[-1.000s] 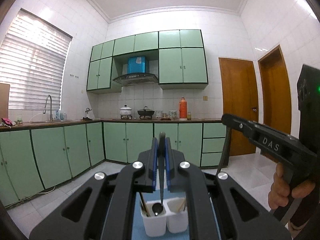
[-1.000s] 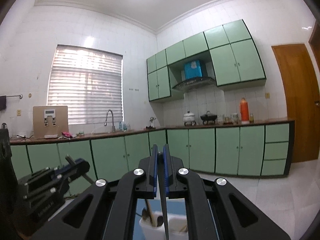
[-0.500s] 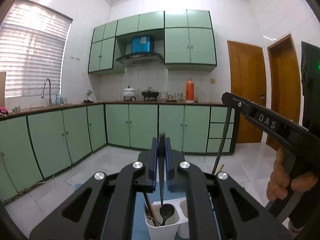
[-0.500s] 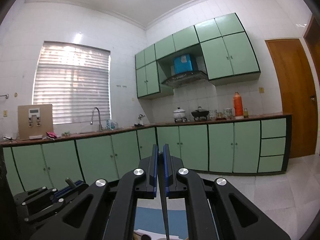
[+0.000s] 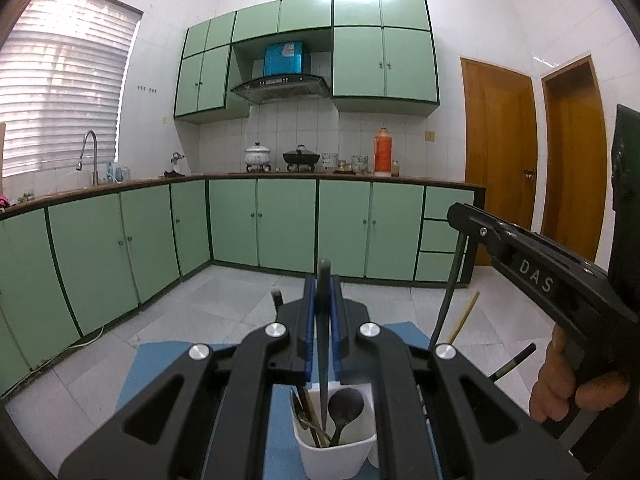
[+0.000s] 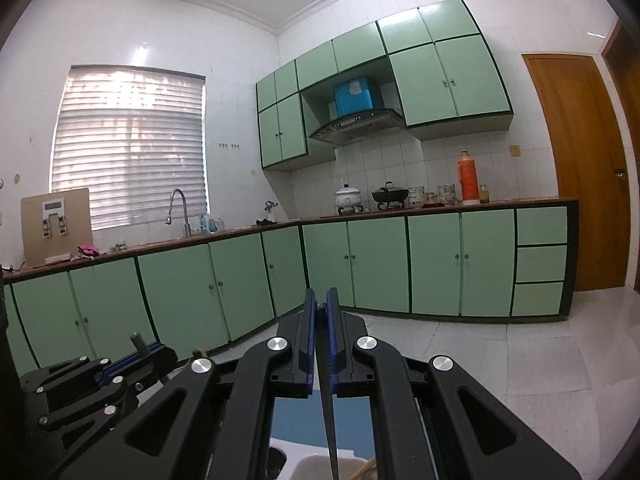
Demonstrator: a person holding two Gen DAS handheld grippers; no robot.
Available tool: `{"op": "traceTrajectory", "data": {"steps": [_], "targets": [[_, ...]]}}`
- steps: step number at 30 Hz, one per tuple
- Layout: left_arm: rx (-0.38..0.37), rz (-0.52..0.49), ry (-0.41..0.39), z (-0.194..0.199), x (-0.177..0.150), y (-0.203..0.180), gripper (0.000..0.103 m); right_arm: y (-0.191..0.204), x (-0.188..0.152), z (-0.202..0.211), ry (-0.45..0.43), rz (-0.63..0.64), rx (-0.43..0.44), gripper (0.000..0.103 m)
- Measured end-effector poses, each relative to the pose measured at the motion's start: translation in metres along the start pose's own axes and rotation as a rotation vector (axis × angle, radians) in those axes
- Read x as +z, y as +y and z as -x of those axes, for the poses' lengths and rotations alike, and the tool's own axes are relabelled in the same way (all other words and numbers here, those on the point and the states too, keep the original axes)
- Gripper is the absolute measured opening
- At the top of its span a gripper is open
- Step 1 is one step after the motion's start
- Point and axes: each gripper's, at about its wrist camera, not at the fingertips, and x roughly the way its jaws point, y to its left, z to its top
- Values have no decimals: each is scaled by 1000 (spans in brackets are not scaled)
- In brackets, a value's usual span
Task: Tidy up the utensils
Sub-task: 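Lower both chopsticks into the holder and open both tools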
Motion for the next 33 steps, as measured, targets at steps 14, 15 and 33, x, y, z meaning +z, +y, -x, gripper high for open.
{"op": "traceTrajectory", "data": {"steps": [14,15,33], "targets": [[3,22,78,-28,-27,5,6,-5,-39,-15,85,-11,-23,5],[10,16,73,-28,-27,4,6,-6,-41,-16,91,-12,-24,5],[4,41,65,-21,-23,5,19,-9,-41,-8,82,-15,-48,11]]}}
